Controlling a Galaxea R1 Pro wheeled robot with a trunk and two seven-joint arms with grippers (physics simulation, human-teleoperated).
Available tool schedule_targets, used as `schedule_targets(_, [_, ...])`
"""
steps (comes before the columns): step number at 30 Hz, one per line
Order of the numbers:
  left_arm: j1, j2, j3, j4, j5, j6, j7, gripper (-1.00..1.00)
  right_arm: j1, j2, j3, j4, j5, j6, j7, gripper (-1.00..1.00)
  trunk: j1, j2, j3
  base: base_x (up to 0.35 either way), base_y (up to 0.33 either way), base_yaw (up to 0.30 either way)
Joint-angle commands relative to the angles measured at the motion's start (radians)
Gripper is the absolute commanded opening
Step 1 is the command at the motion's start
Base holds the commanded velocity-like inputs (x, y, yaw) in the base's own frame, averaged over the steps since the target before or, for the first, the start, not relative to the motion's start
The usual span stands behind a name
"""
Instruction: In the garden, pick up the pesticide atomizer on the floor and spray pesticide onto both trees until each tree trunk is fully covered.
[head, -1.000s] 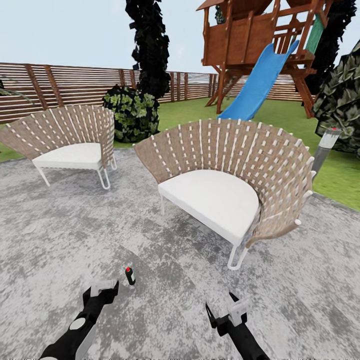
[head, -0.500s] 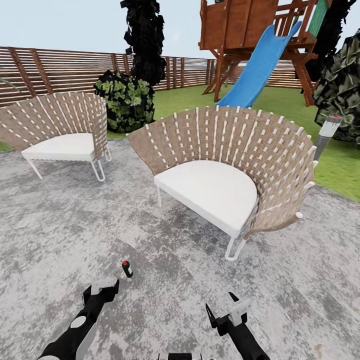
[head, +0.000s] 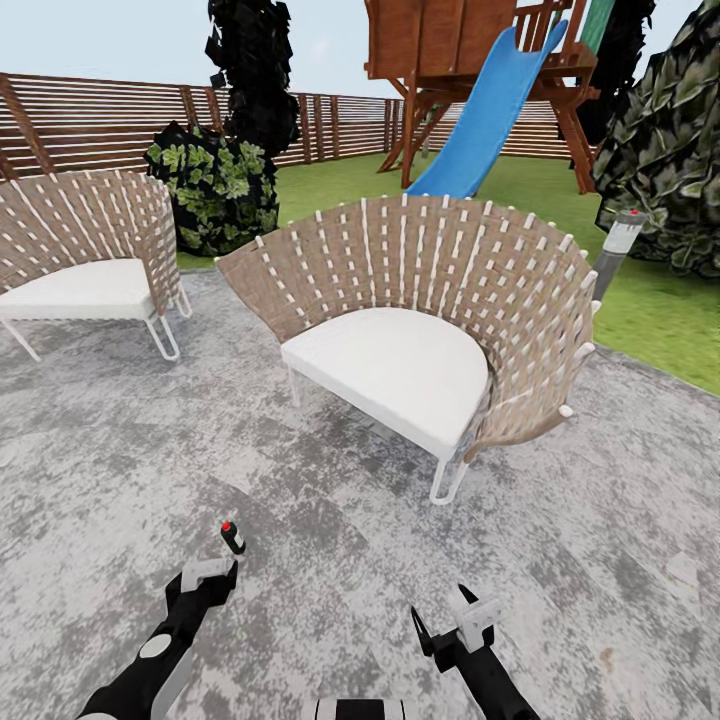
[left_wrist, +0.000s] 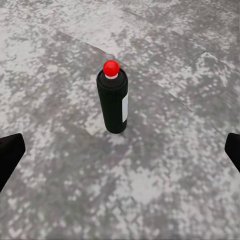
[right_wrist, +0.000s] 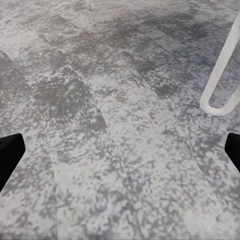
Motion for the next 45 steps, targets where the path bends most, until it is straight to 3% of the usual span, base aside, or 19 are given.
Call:
schedule_targets(1, [0.0,0.0,0.0,0.0,0.0,0.0,0.0,1.0,0.0,0.0,0.0,0.0,0.0,0.0,0.0,1.0,0.0,0.0,0.0,0.0,0.0,-0.012])
schedule_targets(45, [-0.001,0.0,0.015,-0.005,0.014,-0.006,0.005,1.0,0.0,0.0,-0.001,-0.001,0.0,-0.001,0.0,1.0,0.0,0.0,-0.006,0.106,-0.021,0.033])
